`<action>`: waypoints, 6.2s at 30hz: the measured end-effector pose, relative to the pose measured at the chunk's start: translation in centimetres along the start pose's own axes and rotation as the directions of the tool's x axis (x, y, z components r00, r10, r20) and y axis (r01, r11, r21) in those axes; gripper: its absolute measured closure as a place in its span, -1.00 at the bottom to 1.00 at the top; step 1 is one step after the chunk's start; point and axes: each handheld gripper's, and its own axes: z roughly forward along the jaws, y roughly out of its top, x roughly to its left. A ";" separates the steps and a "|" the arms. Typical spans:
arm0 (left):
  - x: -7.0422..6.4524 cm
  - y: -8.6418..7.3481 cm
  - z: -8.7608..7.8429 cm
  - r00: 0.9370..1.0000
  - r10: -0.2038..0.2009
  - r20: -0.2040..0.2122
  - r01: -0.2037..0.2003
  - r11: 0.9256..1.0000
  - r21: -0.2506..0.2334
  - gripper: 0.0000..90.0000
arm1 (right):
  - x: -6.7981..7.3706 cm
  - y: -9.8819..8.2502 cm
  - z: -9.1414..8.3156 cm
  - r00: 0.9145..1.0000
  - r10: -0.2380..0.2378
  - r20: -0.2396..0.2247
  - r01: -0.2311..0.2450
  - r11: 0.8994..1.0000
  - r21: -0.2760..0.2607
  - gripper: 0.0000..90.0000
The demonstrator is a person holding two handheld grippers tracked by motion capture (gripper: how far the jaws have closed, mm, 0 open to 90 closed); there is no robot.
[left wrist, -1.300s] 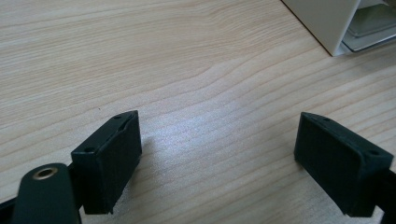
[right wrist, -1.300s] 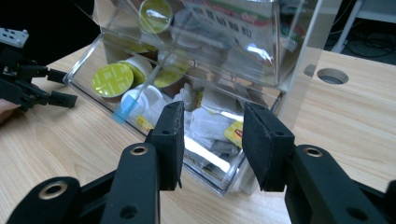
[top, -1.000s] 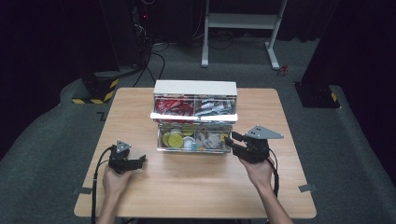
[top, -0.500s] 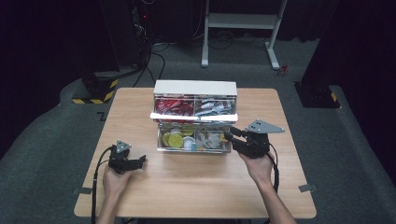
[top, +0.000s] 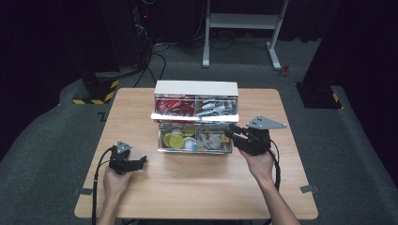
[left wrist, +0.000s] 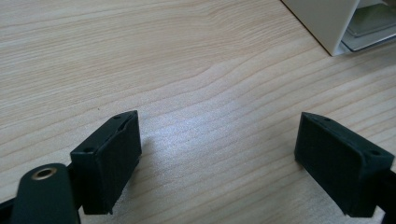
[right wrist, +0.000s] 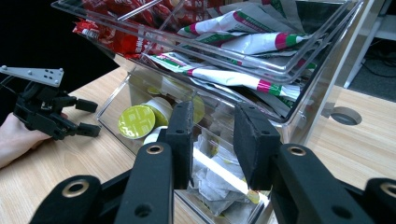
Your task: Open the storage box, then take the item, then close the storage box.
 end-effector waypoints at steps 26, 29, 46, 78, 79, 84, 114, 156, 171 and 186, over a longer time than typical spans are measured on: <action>0.0 0.0 0.0 1.000 0.000 0.000 0.000 1.000 0.002 -0.67 | 0.4 1.9 1.4 0.999 -0.009 0.033 0.010 1.000 -0.014 0.55; 0.0 0.0 0.0 1.000 0.000 -0.001 0.000 1.000 0.001 -0.67 | 0.4 2.0 1.5 0.999 -0.006 0.034 0.007 1.000 -0.020 0.55; 0.0 0.0 0.0 1.000 -0.001 0.001 0.001 1.000 0.000 -0.67 | -0.1 3.0 1.8 0.998 0.014 0.056 -0.013 1.000 -0.021 0.49; -0.3 2.5 -2.5 0.988 -0.049 0.145 0.059 0.996 -0.062 -0.44 | -0.2 4.8 1.6 0.998 0.010 0.065 -0.010 1.000 0.002 0.43; -0.3 2.7 -2.7 0.989 -0.045 0.143 0.054 0.997 -0.062 -0.44 | -0.2 4.8 1.6 0.998 0.010 0.065 -0.010 1.000 0.002 0.43; -0.2 3.6 -3.5 0.984 -0.047 0.169 0.061 0.995 -0.081 -0.43 | -0.2 5.2 1.5 0.998 0.014 0.064 -0.014 1.000 -0.001 0.42; -0.8 8.1 -6.7 0.964 -0.004 0.267 0.063 0.975 -0.212 -0.26 | 0.0 7.1 1.1 0.997 0.001 0.076 -0.003 1.000 0.016 0.42; -4.2 16.8 -11.5 0.938 0.141 0.316 -0.022 0.936 -0.352 0.02 | 0.2 9.1 1.1 0.997 -0.006 0.078 0.004 1.000 0.022 0.50; -5.7 19.3 -10.0 0.932 0.173 0.318 -0.062 0.941 -0.332 0.21 | 0.1 9.5 1.1 0.997 -0.009 0.079 0.007 1.000 0.027 0.53; -7.0 20.8 -7.7 0.939 0.166 0.301 -0.076 0.954 -0.289 0.42 | 0.0 9.5 1.1 0.997 -0.012 0.078 0.010 1.000 0.026 0.55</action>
